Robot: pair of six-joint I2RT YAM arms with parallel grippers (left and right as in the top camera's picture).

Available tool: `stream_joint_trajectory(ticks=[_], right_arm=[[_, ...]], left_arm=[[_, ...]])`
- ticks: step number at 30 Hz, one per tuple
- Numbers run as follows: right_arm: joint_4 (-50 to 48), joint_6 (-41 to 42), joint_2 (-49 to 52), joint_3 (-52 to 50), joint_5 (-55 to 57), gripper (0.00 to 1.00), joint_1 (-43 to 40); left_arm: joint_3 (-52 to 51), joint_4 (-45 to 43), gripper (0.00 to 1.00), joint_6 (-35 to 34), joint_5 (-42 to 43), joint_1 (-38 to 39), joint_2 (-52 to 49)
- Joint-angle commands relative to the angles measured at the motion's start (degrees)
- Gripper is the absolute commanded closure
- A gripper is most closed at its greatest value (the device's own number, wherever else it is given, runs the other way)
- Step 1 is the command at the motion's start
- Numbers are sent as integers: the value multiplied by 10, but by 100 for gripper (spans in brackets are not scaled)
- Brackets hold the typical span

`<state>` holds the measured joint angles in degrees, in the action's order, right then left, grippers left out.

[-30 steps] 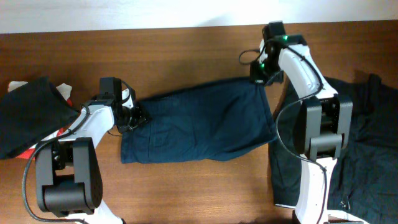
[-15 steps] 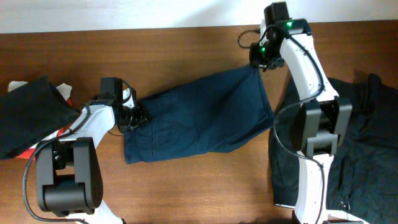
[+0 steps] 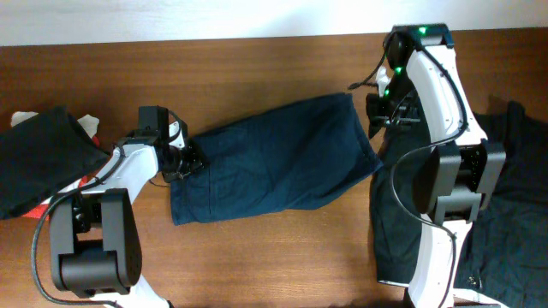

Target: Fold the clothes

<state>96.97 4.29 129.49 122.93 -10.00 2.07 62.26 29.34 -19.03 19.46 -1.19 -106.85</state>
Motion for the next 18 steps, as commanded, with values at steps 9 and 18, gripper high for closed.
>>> stream_joint_trajectory(ticks=[9, 18], right_arm=[[-149, -50, -49, -271, -68, 63, -9], [-358, 38, -49, -436, 38, 64, -68]], left_arm=[[-7, 3, 56, 9, -30, -2, -26], [-7, 2, 56, 9, -30, -2, -26]])
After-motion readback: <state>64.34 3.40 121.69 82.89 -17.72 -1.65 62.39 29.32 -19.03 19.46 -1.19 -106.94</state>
